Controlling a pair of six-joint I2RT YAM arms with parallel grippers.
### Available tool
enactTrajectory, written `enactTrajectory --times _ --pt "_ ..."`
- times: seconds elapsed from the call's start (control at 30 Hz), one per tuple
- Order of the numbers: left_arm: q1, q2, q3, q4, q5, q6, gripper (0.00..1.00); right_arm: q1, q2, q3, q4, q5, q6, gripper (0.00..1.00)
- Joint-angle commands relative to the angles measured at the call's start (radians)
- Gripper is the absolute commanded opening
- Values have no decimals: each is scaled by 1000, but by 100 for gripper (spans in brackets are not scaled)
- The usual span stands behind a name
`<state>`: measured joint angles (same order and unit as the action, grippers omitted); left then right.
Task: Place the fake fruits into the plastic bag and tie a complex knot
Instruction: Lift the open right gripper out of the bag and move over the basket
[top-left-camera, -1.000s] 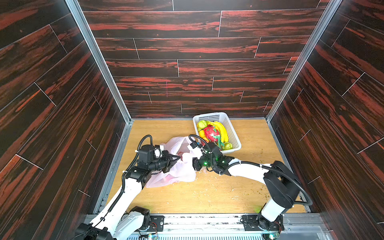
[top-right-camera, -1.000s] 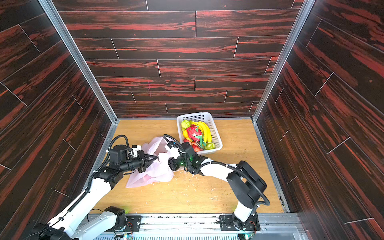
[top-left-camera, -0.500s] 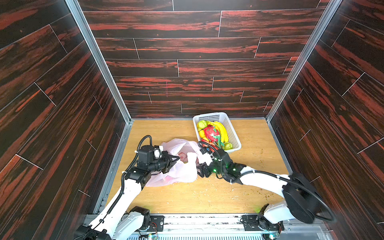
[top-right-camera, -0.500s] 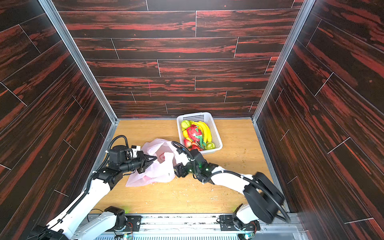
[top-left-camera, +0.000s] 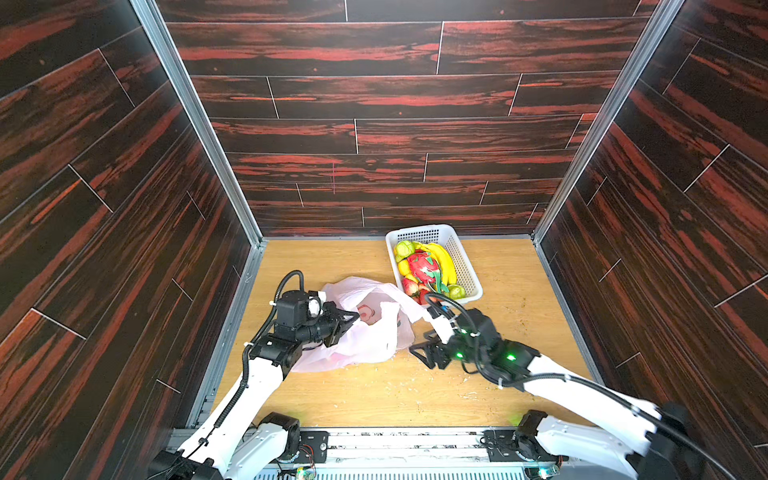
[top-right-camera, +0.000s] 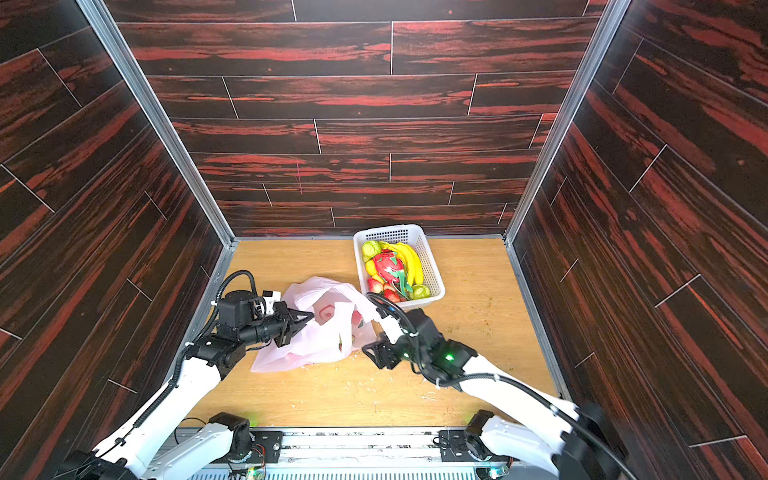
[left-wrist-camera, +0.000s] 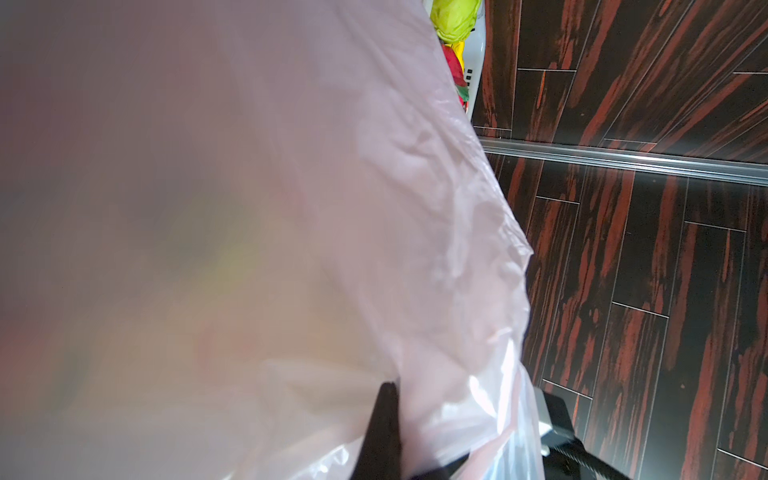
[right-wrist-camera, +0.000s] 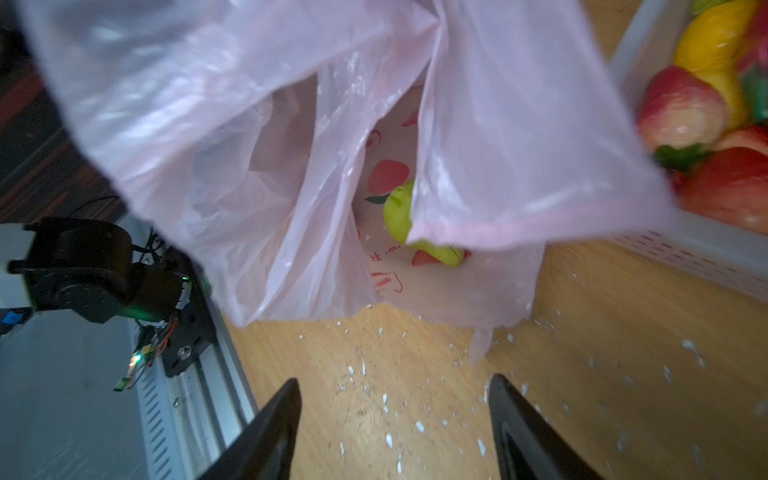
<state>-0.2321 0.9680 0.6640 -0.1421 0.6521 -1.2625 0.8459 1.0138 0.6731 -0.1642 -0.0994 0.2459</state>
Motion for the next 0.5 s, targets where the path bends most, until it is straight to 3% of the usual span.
enactTrajectory --times 0.0,0.2,0.33,0.47 --pt "4 0 15 -3 -7 22 0 -6 -79 55 -176 78 6 76" --pt "5 0 23 -22 -11 41 0 -136 -43 243 -385 96 6 78" --pt "5 1 21 -22 -10 40 0 -281 63 365 -501 49 -28 78" --pt "5 -1 7 -11 -6 30 0 -366 189 474 -584 84 -86 78"
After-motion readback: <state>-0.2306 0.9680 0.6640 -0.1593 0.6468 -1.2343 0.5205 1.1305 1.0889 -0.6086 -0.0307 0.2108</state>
